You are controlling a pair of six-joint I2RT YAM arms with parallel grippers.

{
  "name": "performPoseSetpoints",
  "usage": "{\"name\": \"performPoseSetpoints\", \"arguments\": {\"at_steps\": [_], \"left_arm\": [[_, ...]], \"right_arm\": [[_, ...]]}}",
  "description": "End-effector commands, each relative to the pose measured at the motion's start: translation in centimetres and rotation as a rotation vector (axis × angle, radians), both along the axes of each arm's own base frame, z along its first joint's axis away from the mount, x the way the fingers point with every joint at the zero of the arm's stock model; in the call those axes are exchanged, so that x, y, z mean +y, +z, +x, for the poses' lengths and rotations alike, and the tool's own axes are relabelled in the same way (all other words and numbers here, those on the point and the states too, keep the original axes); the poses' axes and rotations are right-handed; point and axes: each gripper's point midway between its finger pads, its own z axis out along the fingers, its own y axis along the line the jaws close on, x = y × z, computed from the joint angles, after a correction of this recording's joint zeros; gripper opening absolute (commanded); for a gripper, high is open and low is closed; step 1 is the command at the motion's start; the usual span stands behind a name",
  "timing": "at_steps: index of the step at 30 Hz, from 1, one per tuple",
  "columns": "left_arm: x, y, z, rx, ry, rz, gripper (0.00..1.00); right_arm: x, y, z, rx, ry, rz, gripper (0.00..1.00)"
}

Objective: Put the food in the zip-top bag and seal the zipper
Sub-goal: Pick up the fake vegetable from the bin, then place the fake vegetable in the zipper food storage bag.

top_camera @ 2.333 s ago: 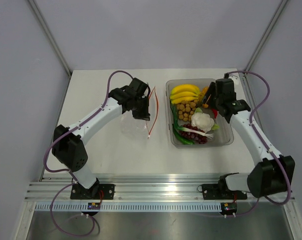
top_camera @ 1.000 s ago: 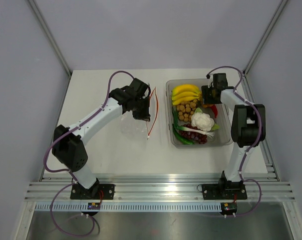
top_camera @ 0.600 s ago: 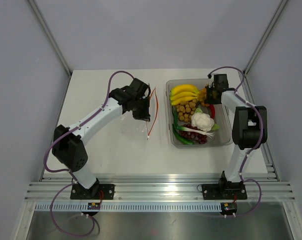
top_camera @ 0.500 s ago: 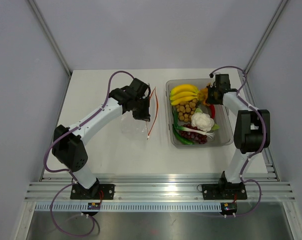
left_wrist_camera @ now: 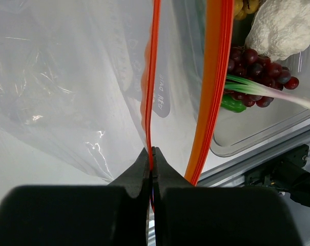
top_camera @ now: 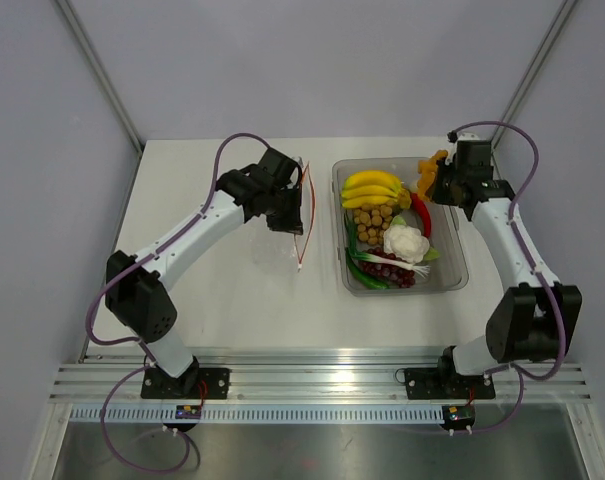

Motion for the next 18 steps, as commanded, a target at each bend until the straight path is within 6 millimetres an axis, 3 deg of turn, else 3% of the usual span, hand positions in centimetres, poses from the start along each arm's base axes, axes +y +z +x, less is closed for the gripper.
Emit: {"name": "performPoseSetpoints", "arguments": {"at_steps": [1, 2, 6, 7, 14, 18], "left_arm": [[-1.4, 2.6, 1.1, -0.059, -0.042, -0.048, 0.00], [-1.6, 2.4, 1.2, -0.052, -0.045, -0.047, 0.00], [-2.4, 2.9, 1.6, -0.049, -0.053, -0.074, 0.00], [-2.6, 2.9, 1.6, -0.043, -0.054, -0.081, 0.00], [-3.5, 2.5, 1.5, -0.021, -0.066, -0.117, 0.00], [-4.3, 2.5, 1.6, -0.017, -0.074, -0.141, 0.00]], "right_arm": [[1.5, 4.1, -4.0, -0.041, -0.014, 0.108, 0.00], [2.0, 5.8, -5.4, -0.076, -0.005, 0.133, 0.00], [5.4, 8.6, -8.8, -0.110, 0.082, 0.194, 0.00], [7.9, 9.3, -10.2, -0.113, 0.157, 0.204, 0.00], [17.0, 11.9, -14.5, -0.120, 0.343, 0.368, 0.00], [20.0, 11.5, -15.3, -0.088, 0.389, 0.398, 0.00]]}}
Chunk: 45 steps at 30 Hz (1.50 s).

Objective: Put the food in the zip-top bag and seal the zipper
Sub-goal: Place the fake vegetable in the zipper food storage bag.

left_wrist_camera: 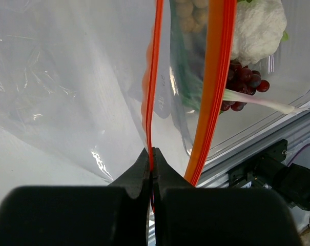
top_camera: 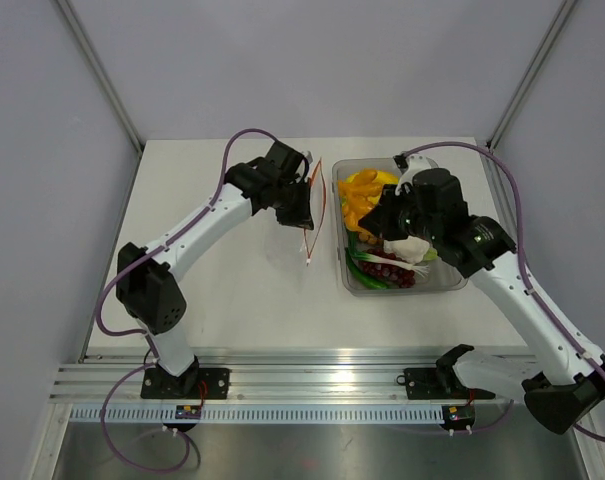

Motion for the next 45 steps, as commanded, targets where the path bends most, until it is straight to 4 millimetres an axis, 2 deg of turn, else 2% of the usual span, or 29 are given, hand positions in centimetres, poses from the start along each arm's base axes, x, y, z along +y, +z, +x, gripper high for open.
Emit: {"name": "performPoseSetpoints", "arguments": {"at_steps": [1, 2, 7, 13, 19, 24, 30, 39, 45], "left_arm": [[-2.0, 1.5, 0.6, -0.028, -0.030, -0.079, 0.00], [-2.3, 1.7, 0.6, -0.029, -0.031, -0.088, 0.00], [-3.1, 1.4, 0.8, -0.019, -0.038, -0.088, 0.00], [-3.5, 1.1, 0.5, -0.010, -0.044, -0.092, 0.00], [-3.1, 2.1, -0.2, -0.025, -0.052, -0.114, 0.00], [-2.7, 2.2, -0.9, -0.029, -0.074, -0.113, 0.00], [-2.6, 1.9, -1.2, -0.020, -0.081, -0.113, 0.00], [-2.6, 1.0, -1.3, -0.008, -0.083, -0.103, 0.00], [-2.5, 0.9, -1.3, -0.002, -0.077, -0.102, 0.00]], "right_arm": [[2.8, 0.8, -0.5, 0.020, 0.016, 0.067, 0.00], [3.7, 0.3, -0.7, 0.034, 0.031, 0.058, 0.00], [5.6, -0.6, -0.5, 0.052, 0.046, 0.057, 0.00], [5.7, -1.4, 1.0, 0.065, -0.013, 0.043, 0.00], [5.8, -4.7, 3.0, 0.114, -0.079, -0.042, 0.00], [5.1, -6.1, 3.8, 0.130, -0.135, -0.093, 0.00], [4.2, -5.0, 3.7, 0.096, -0.170, -0.085, 0.00], [2.9, -1.1, 2.9, 0.005, -0.206, 0.001, 0.00], [2.0, -1.0, 3.1, -0.005, -0.250, -0.012, 0.00]]}}
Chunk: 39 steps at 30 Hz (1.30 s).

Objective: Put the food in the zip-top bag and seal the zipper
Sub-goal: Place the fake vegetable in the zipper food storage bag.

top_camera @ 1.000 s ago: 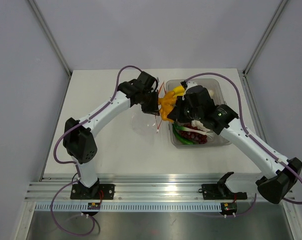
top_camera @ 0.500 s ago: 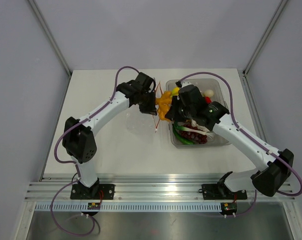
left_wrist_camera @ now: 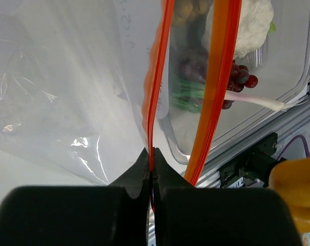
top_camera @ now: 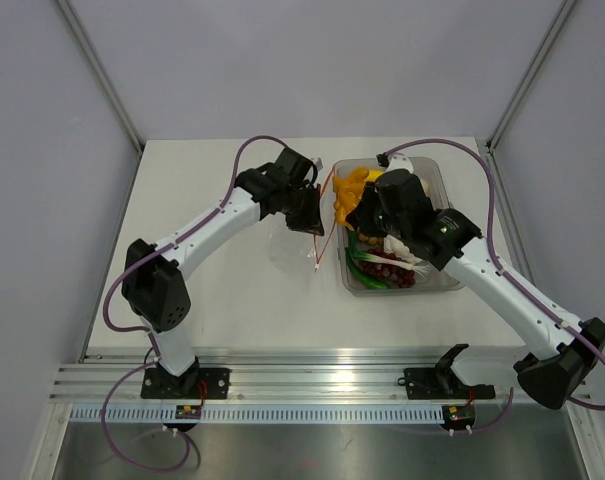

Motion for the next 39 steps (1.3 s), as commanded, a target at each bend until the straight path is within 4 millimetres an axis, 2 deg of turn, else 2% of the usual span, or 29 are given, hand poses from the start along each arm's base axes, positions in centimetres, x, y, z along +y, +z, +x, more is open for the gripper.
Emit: {"name": "performPoseSetpoints", "arguments": {"at_steps": [1, 7, 11, 17, 21, 28, 29, 31, 32, 33, 35, 36, 37, 38, 39], "left_arm": [[-0.2, 2.0, -0.9, -0.030, -0.042, -0.047, 0.00], [-0.3, 2.2, -0.9, -0.033, -0.041, -0.055, 0.00], [-0.3, 2.4, -0.8, -0.037, -0.038, -0.058, 0.00], [-0.4, 2.9, -0.8, -0.044, -0.042, -0.067, 0.00], [-0.6, 3.6, -1.0, -0.050, -0.056, -0.091, 0.00], [-0.8, 4.5, -1.2, -0.063, -0.085, -0.120, 0.00], [-0.9, 4.6, -1.3, -0.064, -0.096, -0.125, 0.00], [-1.0, 4.7, -1.4, -0.062, -0.109, -0.132, 0.00], [-1.1, 4.8, -1.4, -0.065, -0.112, -0.133, 0.00], [-1.1, 4.9, -1.4, -0.068, -0.115, -0.135, 0.00], [-1.1, 5.2, -1.5, -0.072, -0.120, -0.141, 0.00], [-1.2, 5.3, -1.5, -0.074, -0.122, -0.142, 0.00], [-1.2, 5.3, -1.5, -0.077, -0.124, -0.142, 0.00], [-1.1, 5.3, -1.5, -0.075, -0.125, -0.140, 0.00], [-1.1, 5.3, -1.5, -0.078, -0.127, -0.138, 0.00]], "right_arm": [[-1.1, 1.3, 1.1, -0.061, -0.089, 0.016, 0.00], [0.1, 0.3, 1.6, -0.027, -0.063, 0.015, 0.00], [1.7, -0.7, 1.6, 0.014, -0.016, 0.043, 0.00], [2.4, -4.2, 2.0, 0.084, -0.015, 0.017, 0.00], [2.4, -5.7, 2.2, 0.107, -0.025, -0.010, 0.00], [2.9, -6.5, 2.7, 0.126, 0.004, -0.046, 0.00], [3.3, -6.1, 2.7, 0.125, 0.019, -0.038, 0.00], [3.8, -6.6, 2.8, 0.146, 0.051, -0.056, 0.00], [4.4, -6.0, 2.9, 0.145, 0.070, -0.046, 0.00], [4.4, -7.1, 2.8, 0.179, 0.078, -0.077, 0.00], [4.7, -7.4, 2.9, 0.191, 0.097, -0.097, 0.00], [4.7, -8.1, 2.8, 0.214, 0.103, -0.117, 0.02], [4.6, -8.1, 2.8, 0.214, 0.105, -0.125, 0.09], [4.5, -7.9, 2.8, 0.209, 0.102, -0.127, 0.46], [4.3, -7.6, 2.7, 0.198, 0.104, -0.124, 0.55]]}}
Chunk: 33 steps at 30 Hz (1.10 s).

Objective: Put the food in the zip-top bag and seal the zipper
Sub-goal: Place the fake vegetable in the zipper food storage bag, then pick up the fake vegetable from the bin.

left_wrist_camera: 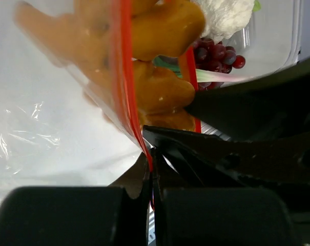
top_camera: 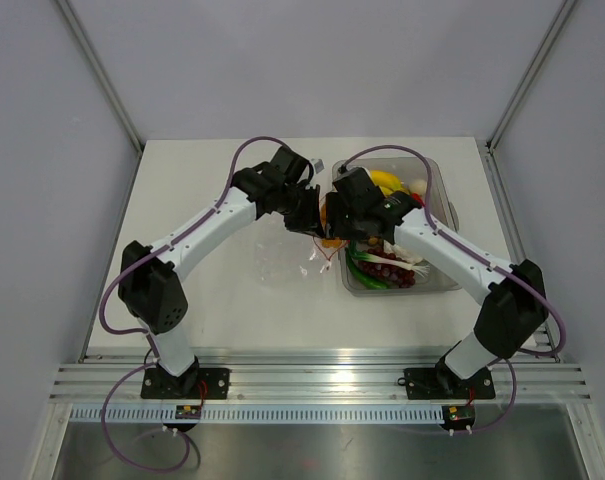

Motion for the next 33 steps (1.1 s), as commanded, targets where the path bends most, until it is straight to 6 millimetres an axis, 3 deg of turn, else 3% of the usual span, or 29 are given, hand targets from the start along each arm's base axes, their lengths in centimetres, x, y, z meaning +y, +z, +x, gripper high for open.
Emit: {"name": "performPoseSetpoints", "arguments": {"at_steps": [1, 2, 4, 9, 13, 15, 18, 19, 23, 25, 29, 31, 33], "left_arm": [[-0.7, 4.3, 0.1, -0.094, -0.042, -0.093, 0.00], [-0.7, 4.1, 0.2, -0.091, -0.041, -0.089, 0.00], [-0.7, 4.0, 0.3, -0.090, -0.039, -0.088, 0.00], [-0.6, 3.8, 0.9, -0.085, -0.023, -0.087, 0.00], [-0.2, 3.7, 1.3, -0.079, -0.001, -0.087, 0.00], [0.1, 3.6, 1.6, -0.074, 0.016, -0.086, 0.00], [0.6, 3.7, 2.1, -0.070, 0.046, -0.084, 0.00], [0.8, 3.7, 2.2, -0.065, 0.059, -0.085, 0.00], [1.0, 3.6, 2.7, -0.067, 0.087, -0.076, 0.00], [1.0, 3.6, 2.7, -0.063, 0.093, -0.079, 0.00], [0.8, 3.7, 2.7, -0.056, 0.091, -0.088, 0.00], [0.8, 3.8, 2.6, -0.060, 0.087, -0.088, 0.00], [0.8, 4.0, 2.6, -0.061, 0.084, -0.090, 0.00]], "right_arm": [[0.0, 2.0, -0.1, -0.035, 0.031, 0.009, 0.63], [-0.2, 2.9, -0.2, -0.058, 0.025, 0.024, 0.68], [-0.7, 3.9, -0.2, -0.088, 0.018, 0.021, 0.68], [-2.8, 7.8, -0.5, -0.189, -0.036, 0.022, 0.62], [-6.3, 10.2, -0.1, -0.272, -0.145, -0.012, 0.62], [-9.2, 10.9, 0.6, -0.293, -0.224, -0.016, 0.61], [-12.4, 10.7, 1.3, -0.288, -0.305, 0.019, 0.61], [-14.6, 9.7, 1.9, -0.277, -0.364, 0.007, 0.62], [-18.6, 7.7, 4.0, -0.267, -0.522, -0.002, 0.67], [-20.6, 6.5, 5.3, -0.259, -0.609, 0.006, 0.64], [-22.5, 4.5, 9.5, -0.248, -0.711, 0.066, 0.63], [-23.1, 4.6, 11.5, -0.267, -0.755, 0.083, 0.63], [-24.0, 2.5, 13.6, -0.236, -0.803, 0.068, 0.64]]}}
